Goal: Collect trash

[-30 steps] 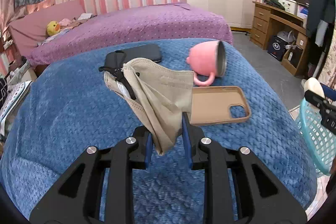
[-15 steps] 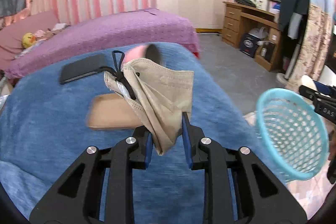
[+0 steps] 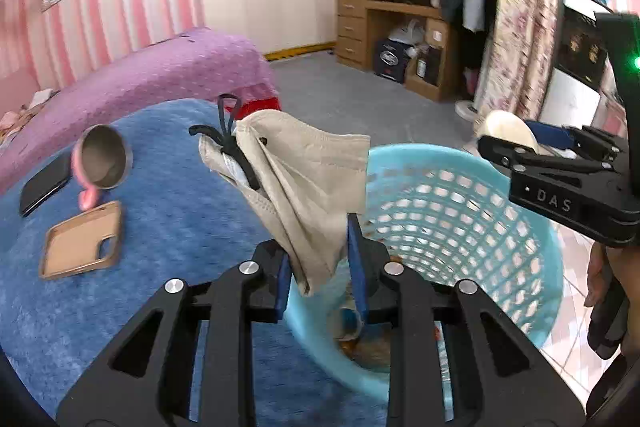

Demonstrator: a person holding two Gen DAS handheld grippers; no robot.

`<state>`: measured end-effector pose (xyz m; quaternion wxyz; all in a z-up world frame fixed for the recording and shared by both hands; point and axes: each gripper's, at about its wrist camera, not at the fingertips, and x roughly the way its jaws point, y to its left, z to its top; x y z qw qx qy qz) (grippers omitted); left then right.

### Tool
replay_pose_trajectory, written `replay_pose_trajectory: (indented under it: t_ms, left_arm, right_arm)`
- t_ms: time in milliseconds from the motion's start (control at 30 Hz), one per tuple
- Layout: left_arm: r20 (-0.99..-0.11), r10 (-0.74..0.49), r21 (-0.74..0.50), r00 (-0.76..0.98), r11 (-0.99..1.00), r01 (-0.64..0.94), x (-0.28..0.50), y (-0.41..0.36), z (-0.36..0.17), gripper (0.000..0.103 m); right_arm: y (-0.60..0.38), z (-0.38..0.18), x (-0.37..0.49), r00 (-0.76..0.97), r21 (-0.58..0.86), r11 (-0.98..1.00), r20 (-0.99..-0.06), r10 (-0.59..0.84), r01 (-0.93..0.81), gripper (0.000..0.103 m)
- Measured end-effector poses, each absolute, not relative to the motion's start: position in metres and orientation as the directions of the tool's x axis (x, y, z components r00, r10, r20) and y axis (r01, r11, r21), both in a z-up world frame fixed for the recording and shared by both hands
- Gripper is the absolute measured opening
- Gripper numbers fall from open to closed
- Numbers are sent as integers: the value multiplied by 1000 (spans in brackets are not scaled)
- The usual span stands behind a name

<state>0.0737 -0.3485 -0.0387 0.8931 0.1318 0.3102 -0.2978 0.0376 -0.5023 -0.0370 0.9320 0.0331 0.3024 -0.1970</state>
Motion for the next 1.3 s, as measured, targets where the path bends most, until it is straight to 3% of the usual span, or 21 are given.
replay_pose_trajectory:
  t_ms: [67,167,367,533,933,1000,1133,1200,1300]
  left_arm:
    - [-636,-455,63,624,775,629,69,-359,-40,32]
    - [-628,-453,94,633,763,639,65,-365,-39,62]
    - [-600,-435,78,671,804,590,76,-345,-27,87]
    - [-571,-372,91,732,857,507,93,-316,-18,93]
    - [-556,-272,72,785,925,372,111,-251,-10,97]
    - [-553,-262,67,791,932,355,111,-240,-8,97]
    - [-542,-247,48,803,945,323,109,-215,-2,97]
    - [-534,-235,47,812,951,305,106,-202,1,97]
    - [-519,-214,52,828,959,280,99,-180,7,97]
  right_arm:
    - [-508,-38,33,736,-52,916,-578,-353,399,61]
    - [-516,-40,25,731,-41,908,-579,-362,417,61]
    - [-522,-43,17,727,-31,903,-581,-365,428,61]
    - [-519,-44,20,731,-29,908,-582,-356,419,61]
    - [-483,-41,44,765,19,937,-583,-274,349,63]
    - [-476,-38,46,775,21,938,-570,-274,347,79]
    - [-461,-35,50,784,14,940,-557,-275,340,85]
    - [-453,-33,51,784,7,937,-550,-288,349,96]
    - [-440,-27,50,792,8,937,-536,-292,350,98]
